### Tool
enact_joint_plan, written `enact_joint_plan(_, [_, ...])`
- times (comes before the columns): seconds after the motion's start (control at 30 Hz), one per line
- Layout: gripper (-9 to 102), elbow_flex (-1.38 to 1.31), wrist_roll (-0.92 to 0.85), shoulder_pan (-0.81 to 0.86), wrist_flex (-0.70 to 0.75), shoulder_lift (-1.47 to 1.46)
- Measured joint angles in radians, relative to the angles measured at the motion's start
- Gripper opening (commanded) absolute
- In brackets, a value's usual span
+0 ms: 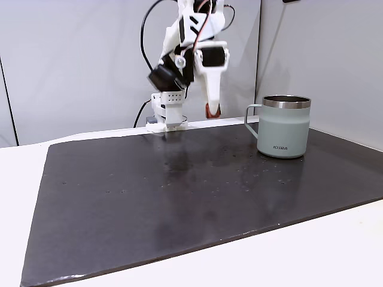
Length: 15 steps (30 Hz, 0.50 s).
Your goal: Grasp a cube and put it in the cup.
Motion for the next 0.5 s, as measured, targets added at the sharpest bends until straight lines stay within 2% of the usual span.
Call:
enact_joint_plan(0.33, [1, 0.077, -0.014, 0.002, 0.002, 0.178])
enact_joint_plan(0.5, [0, 0.077, -0.014, -0.069, 0.002, 0.178])
